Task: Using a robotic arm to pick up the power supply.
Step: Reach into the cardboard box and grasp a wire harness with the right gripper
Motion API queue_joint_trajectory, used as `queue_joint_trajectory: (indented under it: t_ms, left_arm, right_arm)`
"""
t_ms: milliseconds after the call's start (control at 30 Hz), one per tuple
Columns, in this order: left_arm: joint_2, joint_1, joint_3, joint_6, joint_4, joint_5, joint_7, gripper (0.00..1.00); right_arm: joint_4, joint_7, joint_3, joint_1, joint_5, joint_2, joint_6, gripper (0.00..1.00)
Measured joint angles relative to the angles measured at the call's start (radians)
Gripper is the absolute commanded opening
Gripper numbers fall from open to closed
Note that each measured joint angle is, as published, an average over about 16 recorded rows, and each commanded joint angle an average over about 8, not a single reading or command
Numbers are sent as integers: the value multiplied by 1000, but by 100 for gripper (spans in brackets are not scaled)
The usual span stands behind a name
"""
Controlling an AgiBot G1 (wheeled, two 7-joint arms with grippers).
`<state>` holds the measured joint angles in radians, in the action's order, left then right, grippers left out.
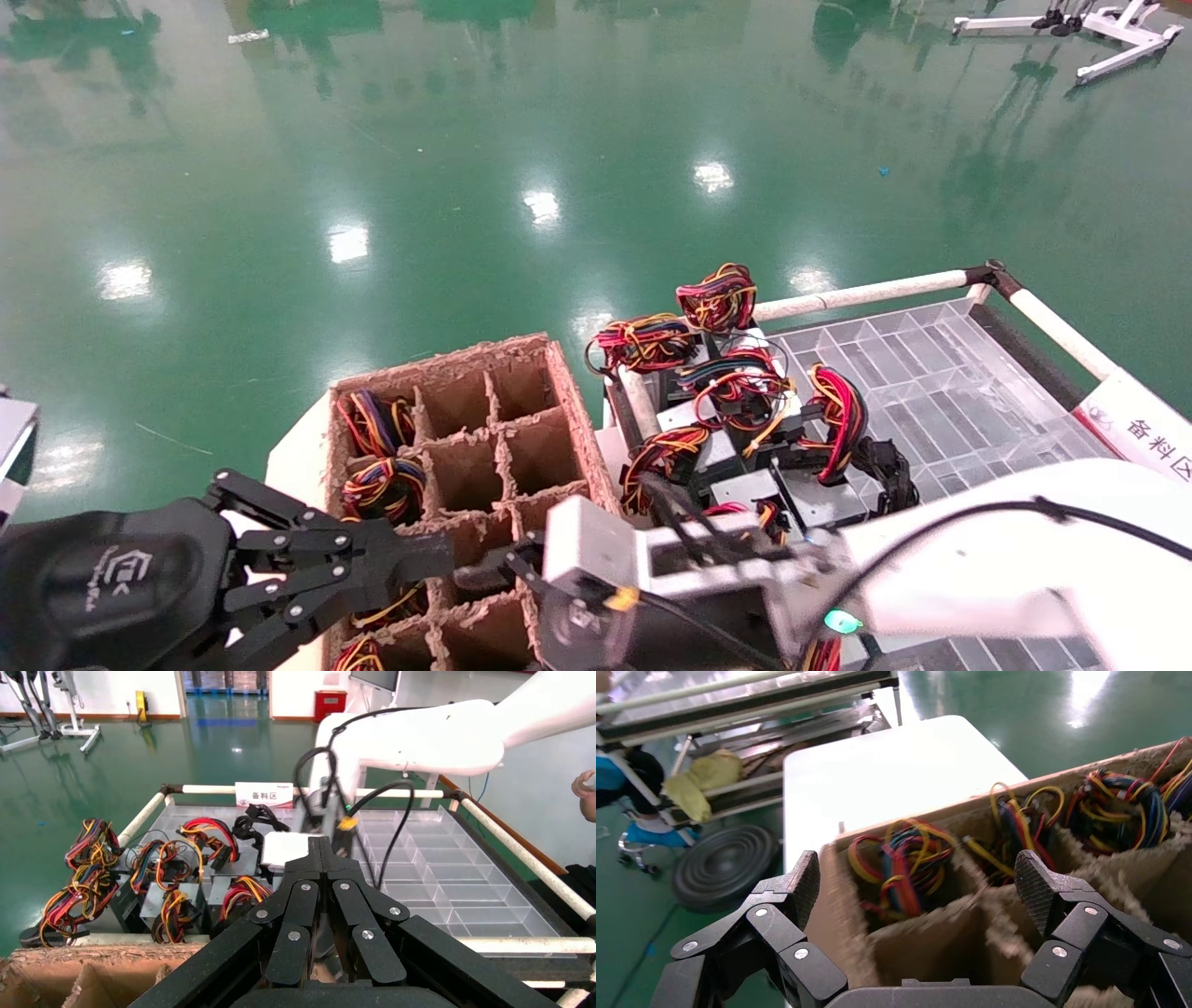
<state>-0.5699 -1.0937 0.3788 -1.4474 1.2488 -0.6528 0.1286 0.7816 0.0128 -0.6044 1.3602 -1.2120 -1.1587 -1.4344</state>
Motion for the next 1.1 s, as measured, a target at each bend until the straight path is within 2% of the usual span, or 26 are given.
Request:
queue_joint_trajectory:
  t_ms: [100,167,200,233,433,500,1100]
  left_arm:
    - [0,0,0,0,0,0,0,99]
    - [0,0,0,0,0,0,0,100]
    - [0,0,0,0,0,0,0,100]
    - [0,0,0,0,0,0,0,100]
    - [0,0,0,0,0,0,0,100]
    - [0,0,0,0,0,0,0,100]
    - [0,0,0,0,0,0,0,100]
  right_arm:
    - [-67,-50,-15,30,-29,-55,20,100]
    - [-108,-83,-25,50,-47,-88,34,100]
    - [-127,-99,-30,60,-55,-103,41,94]
    - [-145,-115,-35,70,-62,-117,50,87]
    - [-214,-185,-73,118,-86,-178,100,13]
    - [-224,-199,-90,128,-84,-190,116,1]
    - [-181,-201,-331,166,49,-211,288,0]
